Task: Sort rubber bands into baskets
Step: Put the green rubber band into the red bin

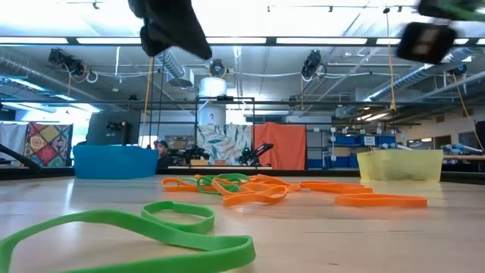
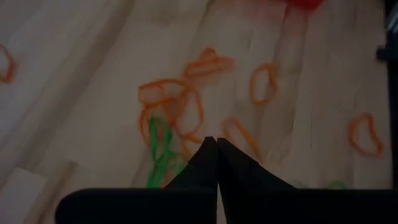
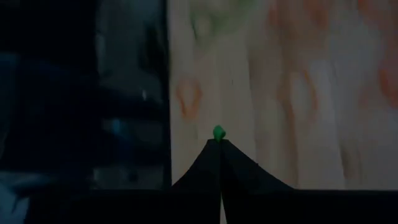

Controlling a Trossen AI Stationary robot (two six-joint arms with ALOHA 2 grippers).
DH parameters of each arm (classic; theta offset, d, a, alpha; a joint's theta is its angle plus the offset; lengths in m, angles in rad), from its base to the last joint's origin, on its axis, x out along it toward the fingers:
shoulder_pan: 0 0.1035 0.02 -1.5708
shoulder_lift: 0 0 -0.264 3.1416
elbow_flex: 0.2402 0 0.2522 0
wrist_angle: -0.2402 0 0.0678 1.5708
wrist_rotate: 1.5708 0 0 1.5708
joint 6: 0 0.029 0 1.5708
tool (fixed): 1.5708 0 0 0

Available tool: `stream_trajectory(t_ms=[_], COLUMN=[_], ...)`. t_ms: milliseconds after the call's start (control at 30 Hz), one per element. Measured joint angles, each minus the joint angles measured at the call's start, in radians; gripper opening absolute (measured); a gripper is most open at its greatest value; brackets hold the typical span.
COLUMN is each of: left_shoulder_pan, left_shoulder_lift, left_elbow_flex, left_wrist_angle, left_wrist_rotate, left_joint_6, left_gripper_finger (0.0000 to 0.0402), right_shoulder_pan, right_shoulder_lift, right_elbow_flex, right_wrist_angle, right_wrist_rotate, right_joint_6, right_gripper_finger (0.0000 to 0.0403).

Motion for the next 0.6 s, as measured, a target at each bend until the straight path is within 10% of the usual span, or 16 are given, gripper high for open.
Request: stream_trajectory(t_ms=[600], left_shoulder_pan=[0.021], left_shoulder_lift=[0.137], left_elbow_flex=[0.0], left_wrist_angle=[-0.042], left_wrist_rotate=[0.203], left_joint_6=[-0.368], left_gripper_finger=[0.004], right_shoulder_pan=[0.128], right_shoulder_lift=[-0.141], right_elbow_flex=[0.0], right_wrist_angle=[-0.732], right_wrist_rotate=[0.067], right_joint_6=[0.376], right_gripper_finger=[0.0051])
